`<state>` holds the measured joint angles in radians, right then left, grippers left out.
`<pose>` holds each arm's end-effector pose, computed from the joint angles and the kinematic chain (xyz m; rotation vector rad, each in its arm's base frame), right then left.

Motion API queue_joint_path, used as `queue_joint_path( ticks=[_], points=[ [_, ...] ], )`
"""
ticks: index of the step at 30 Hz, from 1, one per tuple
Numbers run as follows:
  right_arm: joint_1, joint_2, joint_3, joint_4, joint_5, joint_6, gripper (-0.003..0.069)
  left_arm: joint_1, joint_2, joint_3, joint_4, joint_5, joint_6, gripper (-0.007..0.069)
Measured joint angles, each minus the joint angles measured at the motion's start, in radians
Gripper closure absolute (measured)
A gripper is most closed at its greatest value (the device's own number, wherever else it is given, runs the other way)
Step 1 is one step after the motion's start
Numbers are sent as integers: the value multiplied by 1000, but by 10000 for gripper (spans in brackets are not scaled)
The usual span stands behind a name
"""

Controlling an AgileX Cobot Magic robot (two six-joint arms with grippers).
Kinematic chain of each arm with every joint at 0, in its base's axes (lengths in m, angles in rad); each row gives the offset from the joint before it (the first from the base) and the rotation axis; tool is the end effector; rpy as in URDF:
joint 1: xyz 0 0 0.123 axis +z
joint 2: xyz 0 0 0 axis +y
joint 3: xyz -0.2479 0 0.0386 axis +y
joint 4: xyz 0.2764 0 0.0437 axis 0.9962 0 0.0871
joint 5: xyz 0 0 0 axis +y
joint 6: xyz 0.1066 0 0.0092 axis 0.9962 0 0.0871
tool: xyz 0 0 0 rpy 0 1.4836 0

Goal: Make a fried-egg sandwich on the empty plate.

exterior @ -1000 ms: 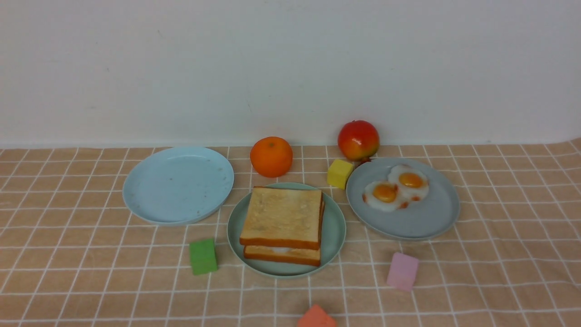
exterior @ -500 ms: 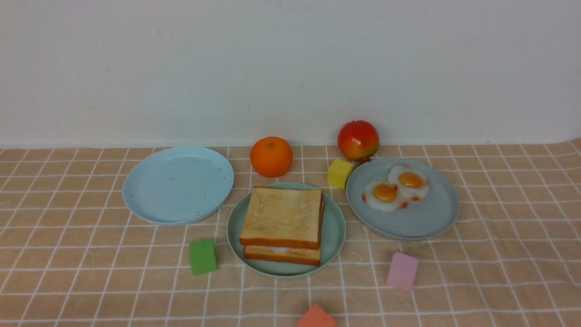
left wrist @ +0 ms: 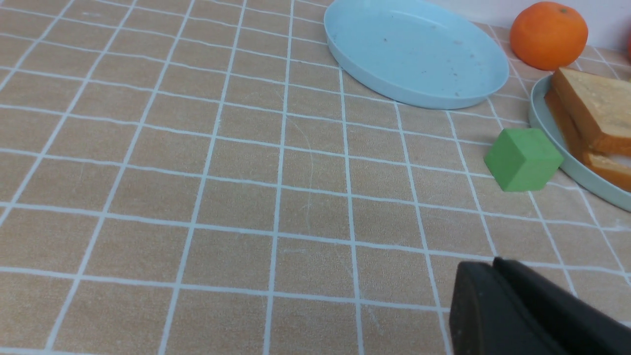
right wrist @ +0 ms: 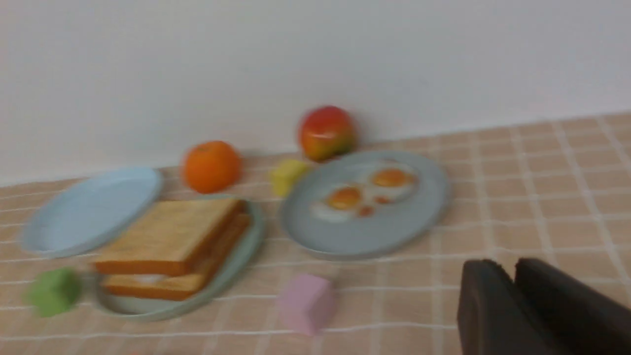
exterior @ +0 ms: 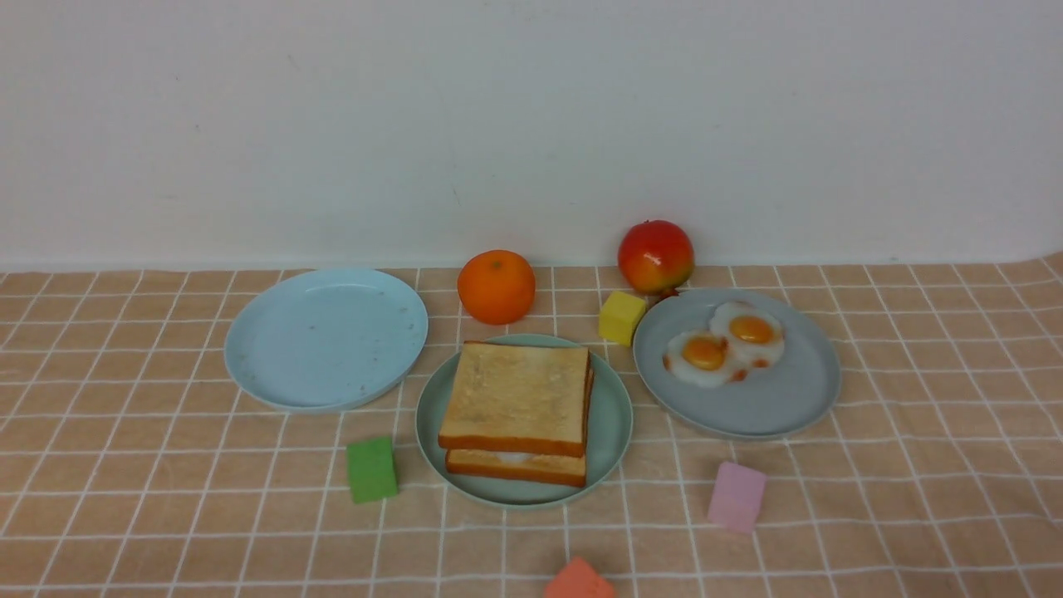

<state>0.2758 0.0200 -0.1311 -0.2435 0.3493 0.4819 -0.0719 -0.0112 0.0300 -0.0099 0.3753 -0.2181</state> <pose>0.1259 0.0264 0.2255 0.0417 1.7218 0.3213 0.1305 -0.0098 0.1649 -0.1437 1.8775 -0.2089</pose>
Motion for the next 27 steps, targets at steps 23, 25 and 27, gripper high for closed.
queue_joint_path(
  ticks=[23, 25, 27],
  points=[
    [-335, -30, 149, 308, 27, -507, 531, 0, 0, 0, 0, 0, 0, 573],
    [-335, -30, 149, 308, 27, -507, 529, 0, 0, 1, 0, 0, 0, 570],
    [-335, -30, 149, 308, 27, -507, 527, 0, 0, 1, 0, 0, 0, 567]
  ],
)
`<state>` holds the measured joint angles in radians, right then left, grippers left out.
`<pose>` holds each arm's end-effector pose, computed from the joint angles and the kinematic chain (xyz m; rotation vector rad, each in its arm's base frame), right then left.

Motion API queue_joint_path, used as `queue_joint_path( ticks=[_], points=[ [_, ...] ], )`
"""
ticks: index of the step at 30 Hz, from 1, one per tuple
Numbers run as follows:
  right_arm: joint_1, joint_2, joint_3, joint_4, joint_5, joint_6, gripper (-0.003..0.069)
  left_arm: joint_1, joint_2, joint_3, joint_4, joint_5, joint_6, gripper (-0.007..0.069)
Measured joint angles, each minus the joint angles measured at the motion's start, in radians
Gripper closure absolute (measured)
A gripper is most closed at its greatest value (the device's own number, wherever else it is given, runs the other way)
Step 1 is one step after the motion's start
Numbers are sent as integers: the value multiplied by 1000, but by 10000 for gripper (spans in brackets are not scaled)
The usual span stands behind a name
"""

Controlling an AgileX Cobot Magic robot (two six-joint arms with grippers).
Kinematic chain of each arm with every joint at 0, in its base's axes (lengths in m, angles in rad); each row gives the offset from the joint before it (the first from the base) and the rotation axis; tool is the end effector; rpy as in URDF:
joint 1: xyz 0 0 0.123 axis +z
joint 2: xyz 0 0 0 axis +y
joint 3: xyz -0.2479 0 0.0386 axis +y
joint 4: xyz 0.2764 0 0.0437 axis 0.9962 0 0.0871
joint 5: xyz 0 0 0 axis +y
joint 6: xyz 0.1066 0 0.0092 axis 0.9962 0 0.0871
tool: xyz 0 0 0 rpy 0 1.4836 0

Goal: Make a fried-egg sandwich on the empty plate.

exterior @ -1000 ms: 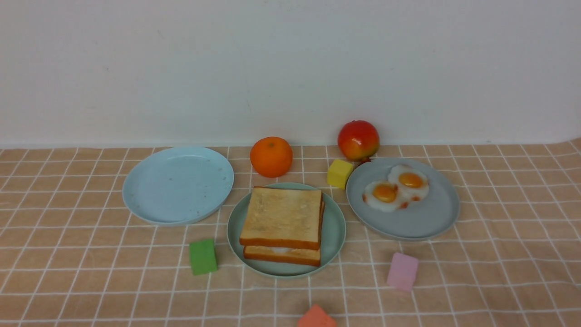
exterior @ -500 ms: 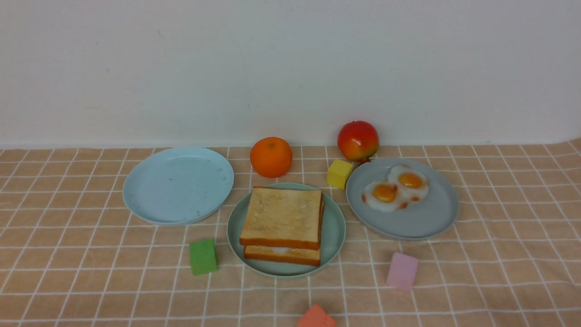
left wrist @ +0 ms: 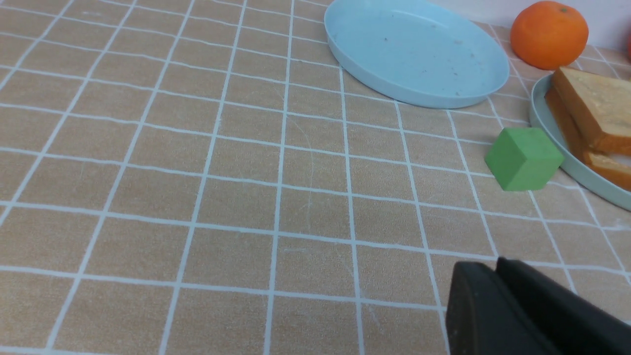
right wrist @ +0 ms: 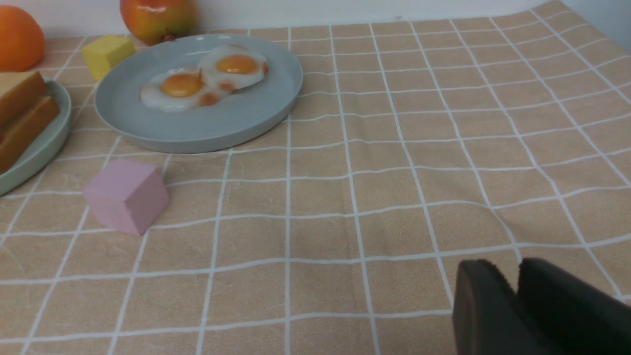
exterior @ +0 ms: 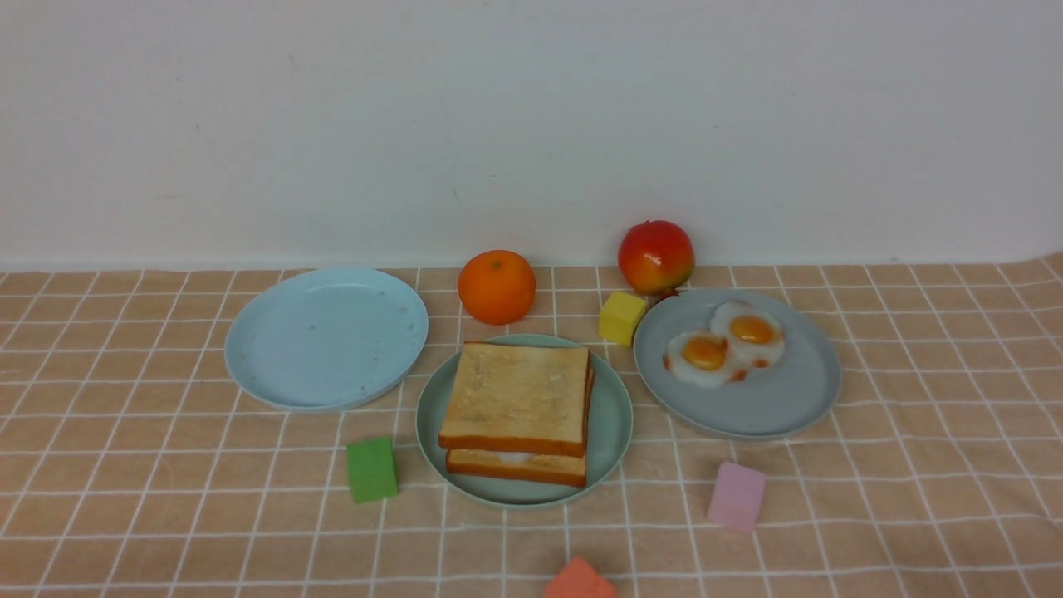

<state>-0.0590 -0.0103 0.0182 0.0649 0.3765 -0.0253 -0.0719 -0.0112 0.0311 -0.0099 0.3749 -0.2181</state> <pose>0.1306 -0.0052 0.1692 0.0713 1.8658 0.0057 0.1305 -0.0098 0.1645 -0.1437 1.8782 -0.2088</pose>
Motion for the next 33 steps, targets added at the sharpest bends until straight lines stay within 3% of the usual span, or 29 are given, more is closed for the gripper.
queue_joint_path(
  ticks=[33],
  points=[
    [0, 0, -1, 0, 1, -2, 494, 0, 0, 0, 0, 0, 0, 536]
  ],
)
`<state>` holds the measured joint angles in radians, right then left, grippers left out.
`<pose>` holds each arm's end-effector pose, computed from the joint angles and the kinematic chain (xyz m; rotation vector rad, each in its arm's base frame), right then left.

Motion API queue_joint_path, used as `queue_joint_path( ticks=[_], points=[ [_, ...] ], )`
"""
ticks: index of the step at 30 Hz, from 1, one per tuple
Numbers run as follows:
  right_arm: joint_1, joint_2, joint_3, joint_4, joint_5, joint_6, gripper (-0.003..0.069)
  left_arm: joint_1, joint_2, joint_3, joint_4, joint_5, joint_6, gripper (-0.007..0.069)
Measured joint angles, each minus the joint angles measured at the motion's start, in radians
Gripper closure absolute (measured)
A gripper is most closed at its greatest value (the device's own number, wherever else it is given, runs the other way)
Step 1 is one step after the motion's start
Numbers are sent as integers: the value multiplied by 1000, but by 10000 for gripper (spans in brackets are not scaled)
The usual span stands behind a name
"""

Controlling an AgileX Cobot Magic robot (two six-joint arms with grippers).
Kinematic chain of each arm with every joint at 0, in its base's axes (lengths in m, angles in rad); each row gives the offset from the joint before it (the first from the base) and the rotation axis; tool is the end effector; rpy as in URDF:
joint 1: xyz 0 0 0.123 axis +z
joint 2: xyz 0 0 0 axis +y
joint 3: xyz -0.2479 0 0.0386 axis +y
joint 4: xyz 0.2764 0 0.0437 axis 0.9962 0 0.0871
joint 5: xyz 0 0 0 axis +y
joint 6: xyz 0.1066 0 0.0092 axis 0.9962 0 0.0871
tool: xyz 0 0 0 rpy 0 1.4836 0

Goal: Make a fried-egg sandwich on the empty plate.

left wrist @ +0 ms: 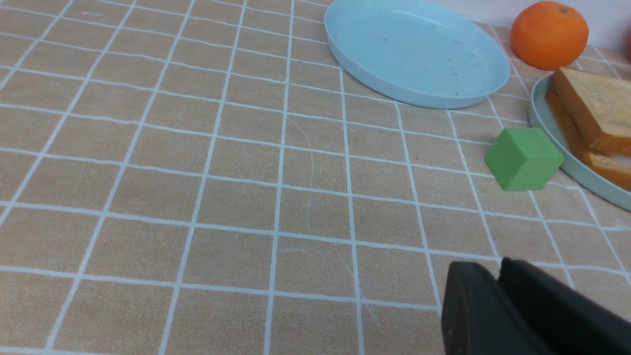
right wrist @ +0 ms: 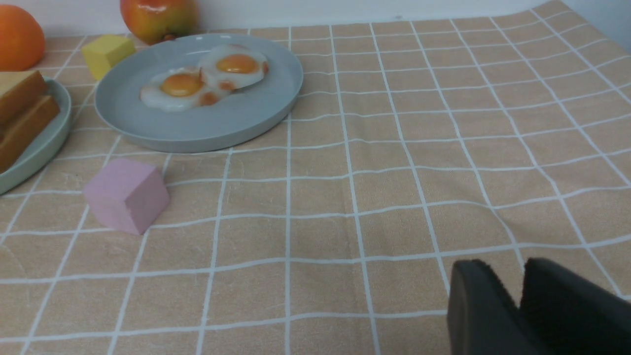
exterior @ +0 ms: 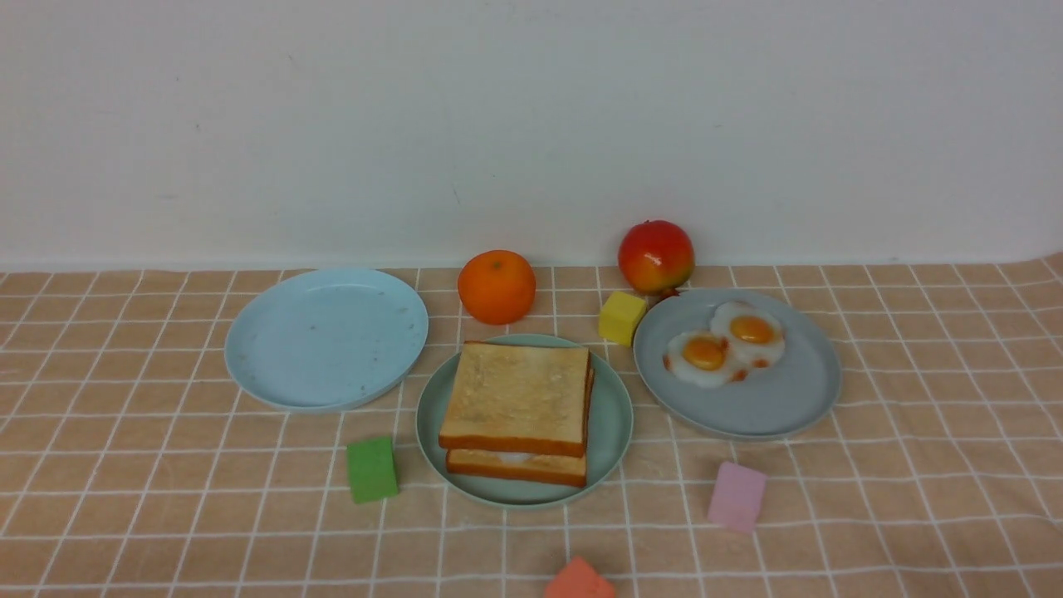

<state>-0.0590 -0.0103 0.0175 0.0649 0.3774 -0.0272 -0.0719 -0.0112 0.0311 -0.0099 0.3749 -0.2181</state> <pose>0.1306 -0.0051 0.1694 0.0695 1.8661 0.0045 0.1305 -0.0098 0.1645 -0.1437 1.8782 -0.2088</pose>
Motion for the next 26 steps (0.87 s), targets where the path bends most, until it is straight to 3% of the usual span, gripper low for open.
queue_joint_path(
  ticks=[26],
  points=[
    [0, 0, 0, 0, 0, 0, 473, 0, 0, 0, 0, 0, 0, 524]
  ],
)
